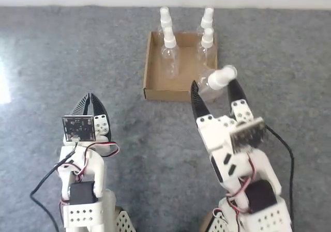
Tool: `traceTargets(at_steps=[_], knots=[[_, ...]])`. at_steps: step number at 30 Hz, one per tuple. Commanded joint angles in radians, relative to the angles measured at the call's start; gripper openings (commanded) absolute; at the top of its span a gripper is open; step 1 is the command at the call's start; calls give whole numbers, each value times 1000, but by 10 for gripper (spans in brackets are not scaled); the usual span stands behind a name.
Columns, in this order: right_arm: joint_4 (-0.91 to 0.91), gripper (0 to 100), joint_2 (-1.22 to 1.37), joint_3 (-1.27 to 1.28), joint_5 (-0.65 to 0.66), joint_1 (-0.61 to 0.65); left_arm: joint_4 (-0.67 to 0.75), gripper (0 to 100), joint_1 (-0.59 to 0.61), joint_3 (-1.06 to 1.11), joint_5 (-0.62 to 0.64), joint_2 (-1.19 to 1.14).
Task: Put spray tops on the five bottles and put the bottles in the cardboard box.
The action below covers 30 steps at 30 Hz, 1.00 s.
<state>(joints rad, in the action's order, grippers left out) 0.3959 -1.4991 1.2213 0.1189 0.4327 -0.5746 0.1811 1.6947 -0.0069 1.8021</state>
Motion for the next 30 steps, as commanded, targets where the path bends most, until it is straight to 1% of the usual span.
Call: traceTargets(at_steps=[1, 17, 30], knots=[[-104, 144, 122, -63, -12, 5, 23, 16, 0, -12, -9, 23], [-420, 144, 443, -64, -11, 4, 23, 16, 5, -10, -9, 23], [-440, 144, 802, -273, -12, -41, 23, 16, 5, -10, -9, 23]])
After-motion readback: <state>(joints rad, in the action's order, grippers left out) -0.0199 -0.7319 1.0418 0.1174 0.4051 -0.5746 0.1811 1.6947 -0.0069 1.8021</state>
